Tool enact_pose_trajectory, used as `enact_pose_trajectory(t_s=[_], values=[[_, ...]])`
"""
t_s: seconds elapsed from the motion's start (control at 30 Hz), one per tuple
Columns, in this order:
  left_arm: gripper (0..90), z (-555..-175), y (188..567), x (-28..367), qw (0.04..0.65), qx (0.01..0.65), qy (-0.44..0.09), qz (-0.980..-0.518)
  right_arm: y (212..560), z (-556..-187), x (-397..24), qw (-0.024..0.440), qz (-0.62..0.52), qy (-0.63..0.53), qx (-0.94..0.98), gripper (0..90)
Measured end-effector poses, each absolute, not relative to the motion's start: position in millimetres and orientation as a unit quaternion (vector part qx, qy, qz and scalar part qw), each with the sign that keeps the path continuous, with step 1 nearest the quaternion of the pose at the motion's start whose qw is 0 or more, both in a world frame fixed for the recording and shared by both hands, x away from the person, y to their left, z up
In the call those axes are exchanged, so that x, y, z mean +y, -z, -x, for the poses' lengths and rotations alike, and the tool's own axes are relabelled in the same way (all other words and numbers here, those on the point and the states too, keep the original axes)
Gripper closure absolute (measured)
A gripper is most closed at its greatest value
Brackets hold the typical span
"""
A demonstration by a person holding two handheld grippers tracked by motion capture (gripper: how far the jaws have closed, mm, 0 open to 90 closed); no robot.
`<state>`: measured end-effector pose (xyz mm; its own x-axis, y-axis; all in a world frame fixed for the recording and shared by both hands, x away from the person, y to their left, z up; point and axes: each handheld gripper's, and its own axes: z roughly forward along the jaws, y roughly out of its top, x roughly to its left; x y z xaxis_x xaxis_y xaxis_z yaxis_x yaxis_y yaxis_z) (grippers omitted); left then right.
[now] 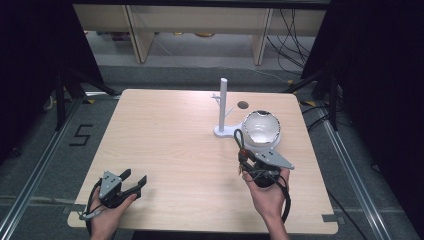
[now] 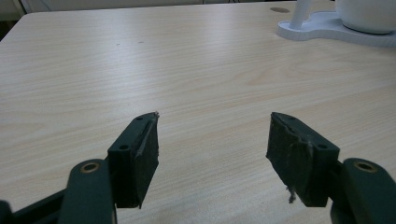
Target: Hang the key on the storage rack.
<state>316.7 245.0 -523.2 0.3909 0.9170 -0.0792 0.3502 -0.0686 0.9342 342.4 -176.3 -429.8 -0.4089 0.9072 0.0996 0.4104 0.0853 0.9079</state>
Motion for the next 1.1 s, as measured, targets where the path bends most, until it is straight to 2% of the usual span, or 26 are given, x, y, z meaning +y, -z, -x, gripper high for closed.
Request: enact_pose_trajectory(t_s=[0.53,0.77,1.1], values=[[31.9,-316,518,241,0.509,0.465,-0.296,-0.661,427,-349,-170,0.274,-0.458,-0.5,0.682,68.1],[33.9,-314,507,233,0.527,0.456,-0.269,-0.665,425,-353,-163,0.278,-0.452,-0.513,0.675,68.1],[37.4,-318,492,222,0.55,0.436,-0.259,-0.663,429,-355,-159,0.277,-0.451,-0.517,0.673,68.0]])
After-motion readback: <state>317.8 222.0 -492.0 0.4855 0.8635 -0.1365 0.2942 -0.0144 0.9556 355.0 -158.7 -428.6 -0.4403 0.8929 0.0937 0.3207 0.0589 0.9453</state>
